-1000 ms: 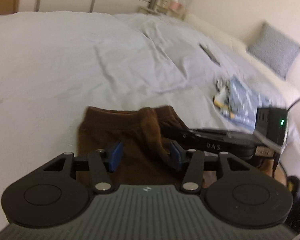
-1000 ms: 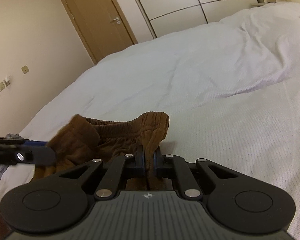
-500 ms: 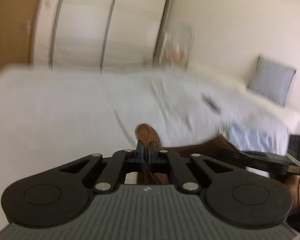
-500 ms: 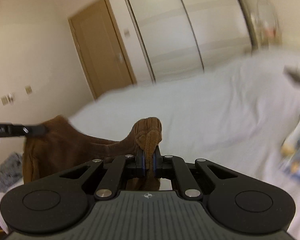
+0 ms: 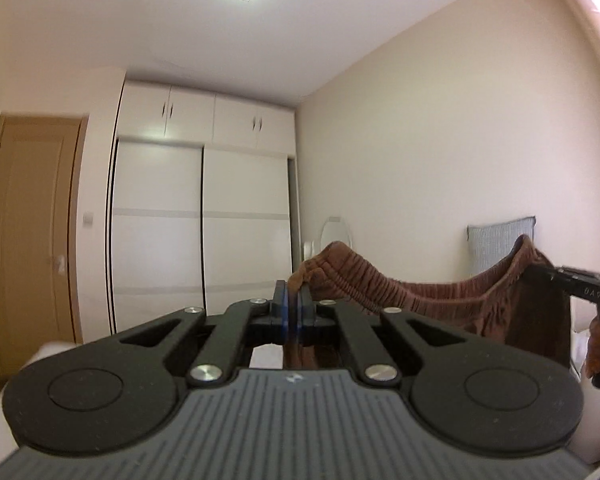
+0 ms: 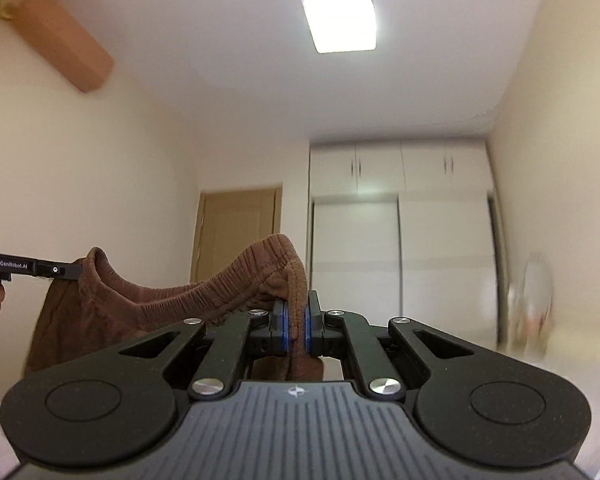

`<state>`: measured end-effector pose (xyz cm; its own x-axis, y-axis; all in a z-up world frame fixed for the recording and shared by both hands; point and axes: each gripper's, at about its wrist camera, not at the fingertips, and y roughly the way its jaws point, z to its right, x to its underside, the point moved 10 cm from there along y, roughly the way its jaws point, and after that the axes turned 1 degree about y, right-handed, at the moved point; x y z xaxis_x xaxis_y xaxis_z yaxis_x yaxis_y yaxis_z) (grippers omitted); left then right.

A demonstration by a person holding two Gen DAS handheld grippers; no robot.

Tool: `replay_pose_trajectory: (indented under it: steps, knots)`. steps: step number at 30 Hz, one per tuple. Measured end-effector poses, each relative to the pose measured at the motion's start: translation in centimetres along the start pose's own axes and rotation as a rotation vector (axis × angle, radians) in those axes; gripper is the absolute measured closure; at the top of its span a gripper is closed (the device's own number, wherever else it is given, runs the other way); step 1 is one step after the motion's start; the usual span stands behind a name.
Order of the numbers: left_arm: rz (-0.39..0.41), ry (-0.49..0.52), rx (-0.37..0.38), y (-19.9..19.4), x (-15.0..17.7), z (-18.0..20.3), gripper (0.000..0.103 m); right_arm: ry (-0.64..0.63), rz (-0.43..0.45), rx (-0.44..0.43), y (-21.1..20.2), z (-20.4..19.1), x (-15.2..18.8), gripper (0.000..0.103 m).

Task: Fold clothes
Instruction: 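Lift the shorts by the waistband with both tools and shake them out, then lay the shorts flat on the bed and open both tools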

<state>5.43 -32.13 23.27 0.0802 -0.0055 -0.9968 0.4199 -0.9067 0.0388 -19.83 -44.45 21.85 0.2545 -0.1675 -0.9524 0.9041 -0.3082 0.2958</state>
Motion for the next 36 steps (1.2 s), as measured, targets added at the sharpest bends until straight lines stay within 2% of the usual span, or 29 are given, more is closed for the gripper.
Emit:
replay_pose_trajectory:
  steps: [4, 8, 10, 13, 15, 16, 17, 18, 19, 21, 23, 26, 28, 30, 32, 34, 36]
  knots:
    - [0.085, 0.055, -0.002, -2.6, -3.9, 0.6, 0.101, -0.060, -0.025, 0.029, 3.6, 1.8, 0.6, 0.097]
    - [-0.046, 0.015, -0.034, 6.3, 2.7, -2.2, 0.101, -0.064, -0.140, 0.044, 10.4, 5.6, 6.5, 0.097]
    - [-0.111, -0.005, -0.050, 10.7, 6.0, -3.6, 0.101, -0.034, -0.216, 0.046, 14.5, 7.9, 10.8, 0.097]
    - [-0.210, -0.035, -0.075, 17.2, 11.0, -5.6, 0.101, -0.001, -0.337, 0.050, 21.5, 11.3, 19.4, 0.097]
    - [-0.297, -0.079, -0.105, 22.8, 17.2, -7.6, 0.100, 0.016, -0.444, 0.060, 26.1, 13.6, 26.4, 0.094]
    - [-0.349, -0.100, -0.116, 25.1, 20.5, -8.8, 0.098, 0.017, -0.509, 0.063, 28.0, 14.2, 29.9, 0.087]
    - [-0.417, -0.147, -0.133, 27.0, 24.3, -10.2, 0.097, 0.019, -0.574, 0.066, 29.6, 14.7, 33.4, 0.081]
    - [-0.485, -0.194, -0.150, 28.8, 28.0, -11.5, 0.091, 0.021, -0.638, 0.066, 30.7, 14.9, 36.6, 0.077]
    - [-0.541, -0.224, -0.169, 29.7, 30.8, -12.7, 0.089, 0.025, -0.691, 0.066, 31.5, 15.0, 39.5, 0.078]
    - [-0.574, -0.281, -0.178, 29.4, 34.0, -13.8, 0.088, 0.048, -0.705, 0.070, 31.0, 14.9, 42.0, 0.077]
    - [-0.581, -0.311, -0.186, 27.0, 34.9, -14.2, 0.083, 0.058, -0.712, 0.084, 29.7, 14.8, 43.1, 0.072]
    - [-0.591, -0.360, -0.198, 22.6, 35.5, -15.0, 0.077, 0.102, -0.721, 0.115, 25.8, 14.5, 42.6, 0.064]
    - [-0.594, -0.381, -0.198, 19.2, 34.9, -14.7, 0.068, 0.156, -0.714, 0.127, 22.5, 14.3, 41.6, 0.056]
    - [-0.596, -0.384, -0.191, 16.4, 34.1, -13.3, 0.059, 0.225, -0.701, 0.086, 19.3, 12.2, 39.5, 0.051]
    - [-0.598, -0.388, -0.184, 13.5, 33.3, -12.0, 0.058, 0.294, -0.690, 0.041, 16.1, 9.8, 37.5, 0.048]
    - [-0.599, -0.391, -0.177, 10.7, 32.5, -10.6, 0.055, 0.365, -0.704, -0.038, 13.0, 5.5, 36.2, 0.046]
    - [-0.601, -0.394, -0.170, 7.9, 31.7, -9.2, 0.049, 0.409, -0.756, -0.152, 10.8, 0.5, 36.5, 0.046]
